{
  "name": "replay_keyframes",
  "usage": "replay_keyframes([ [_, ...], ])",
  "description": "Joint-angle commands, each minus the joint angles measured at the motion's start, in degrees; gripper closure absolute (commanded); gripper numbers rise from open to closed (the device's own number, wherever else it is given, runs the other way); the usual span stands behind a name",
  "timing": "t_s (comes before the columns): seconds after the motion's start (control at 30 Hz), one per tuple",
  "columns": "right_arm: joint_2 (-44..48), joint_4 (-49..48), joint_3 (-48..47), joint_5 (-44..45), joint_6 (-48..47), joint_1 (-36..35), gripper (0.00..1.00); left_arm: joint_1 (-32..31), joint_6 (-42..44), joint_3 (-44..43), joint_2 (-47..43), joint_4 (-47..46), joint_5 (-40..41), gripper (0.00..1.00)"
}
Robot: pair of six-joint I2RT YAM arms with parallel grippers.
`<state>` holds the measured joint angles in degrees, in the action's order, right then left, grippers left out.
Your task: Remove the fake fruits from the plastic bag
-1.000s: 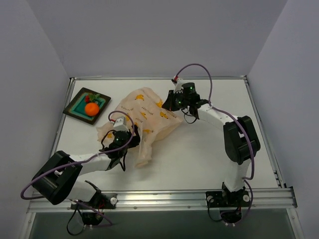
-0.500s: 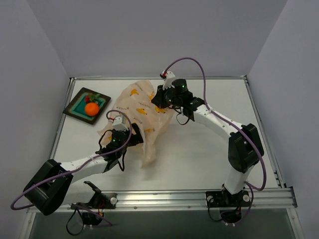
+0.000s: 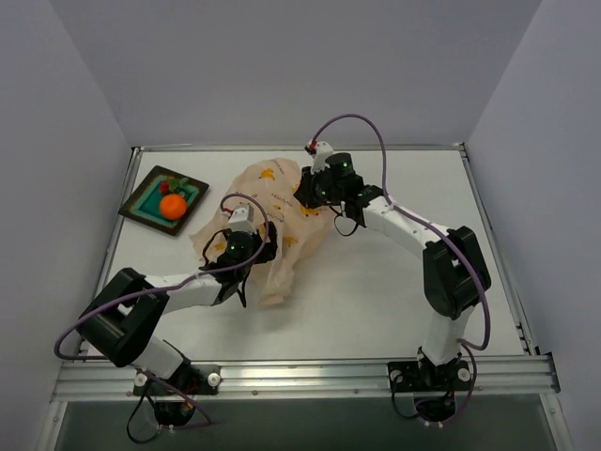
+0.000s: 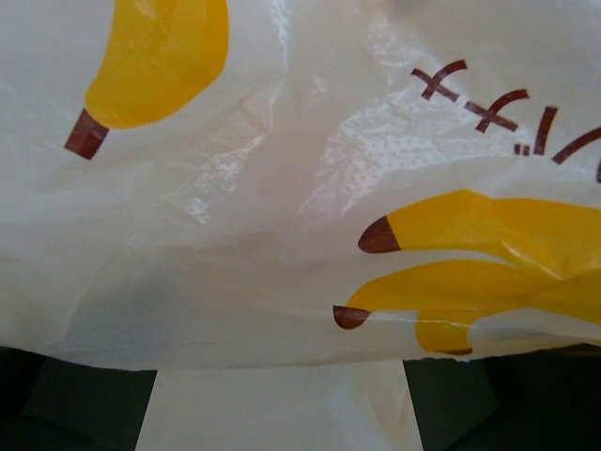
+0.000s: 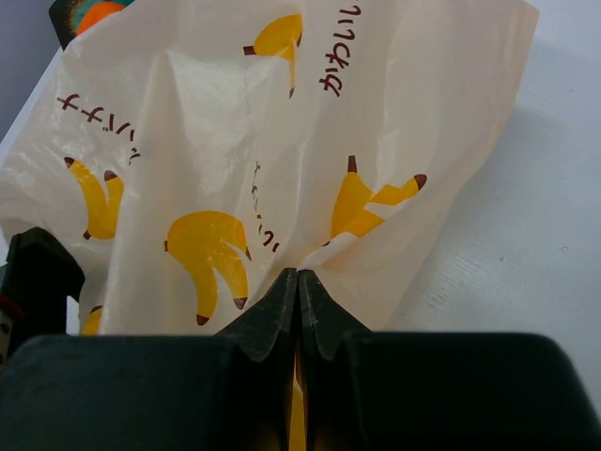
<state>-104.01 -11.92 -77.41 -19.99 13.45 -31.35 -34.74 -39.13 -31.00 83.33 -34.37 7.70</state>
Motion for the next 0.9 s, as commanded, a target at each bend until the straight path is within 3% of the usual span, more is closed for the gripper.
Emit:
replay_keyframes([
  [0.0,-1.63,-2.83,1.20,-4.60,-0.18,-0.73,1.00,0.11,1.78,-2.83,3.75,-5.96,0.38,0.08],
  [0.27,-4.54,-8.72,4.10,-12.61,4.74,-1.60,1.00,0.55,2.93,-7.67,13.52,-11.40,-0.31,0.05],
  [0.4,-3.84,-9.43,6.65,-11.75,4.74,-2.22,1.00,0.20,2.31,-7.67,15.02,-15.19,-2.34,0.03],
  [0.47,-3.14,-9.43,8.32,-7.19,4.30,-2.05,1.00,0.20,2.22,-7.32,14.93,-15.99,-2.08,0.03],
  [0.6,-3.92,-9.43,9.03,-2.25,4.91,1.46,1.00,0.20,0.38,-2.94,9.16,-15.29,0.29,0.21],
  [0.7,-8.13,-5.51,4.91,-3.82,5.36,3.93,1.00,-0.06,-1.20,1.36,3.01,-14.06,0.21,0.23],
  [0.77,-8.85,-2.85,2.44,-4.18,3.17,1.83,1.00,-0.50,-1.91,3.05,-0.69,-10.57,0.90,0.23],
  [0.87,-2.89,1.19,0.95,0.72,-1.04,-4.21,1.00,-1.20,-2.79,5.69,-7.81,-6.43,1.96,0.22],
])
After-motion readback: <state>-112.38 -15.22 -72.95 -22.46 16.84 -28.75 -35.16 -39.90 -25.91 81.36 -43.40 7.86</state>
